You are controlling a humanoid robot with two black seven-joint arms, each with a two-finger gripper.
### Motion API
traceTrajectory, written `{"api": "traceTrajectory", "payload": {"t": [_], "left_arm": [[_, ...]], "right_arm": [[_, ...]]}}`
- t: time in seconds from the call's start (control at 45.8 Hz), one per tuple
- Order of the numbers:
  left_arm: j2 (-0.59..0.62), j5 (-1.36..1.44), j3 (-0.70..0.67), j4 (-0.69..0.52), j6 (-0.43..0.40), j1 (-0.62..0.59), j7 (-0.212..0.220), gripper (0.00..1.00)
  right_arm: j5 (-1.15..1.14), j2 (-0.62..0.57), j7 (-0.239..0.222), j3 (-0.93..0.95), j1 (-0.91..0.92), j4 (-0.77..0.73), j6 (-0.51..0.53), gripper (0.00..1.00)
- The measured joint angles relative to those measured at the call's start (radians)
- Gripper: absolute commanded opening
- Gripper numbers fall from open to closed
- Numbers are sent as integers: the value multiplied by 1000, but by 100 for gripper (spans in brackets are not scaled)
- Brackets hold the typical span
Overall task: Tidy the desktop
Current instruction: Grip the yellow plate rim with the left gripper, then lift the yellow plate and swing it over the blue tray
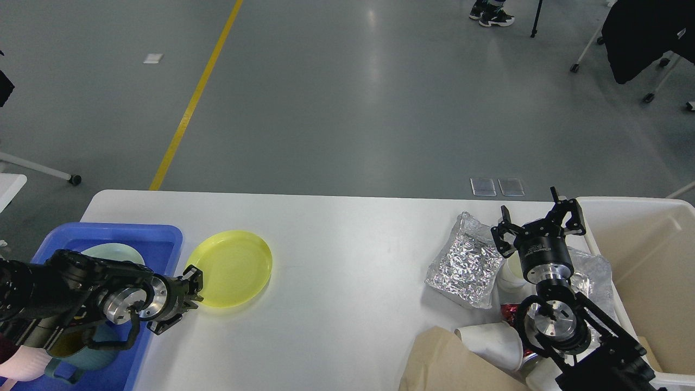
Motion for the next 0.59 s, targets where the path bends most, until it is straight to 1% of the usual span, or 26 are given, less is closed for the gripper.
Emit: {"api": "traceTrajectory", "payload": {"t": [0.066,0.175,0.262,0.59], "left_arm": [[0,0,-1,1,0,0,0,11],[0,0,-1,1,0,0,0,7],[0,0,-2,1,0,0,-1,1],[0,-1,-23,-1,-3,8,0,0]], "right_arm": [[0,0,0,0,0,0,0,100],[0,0,0,0,0,0,0,100],[0,0,0,0,0,0,0,100],[0,0,0,0,0,0,0,100]]}}
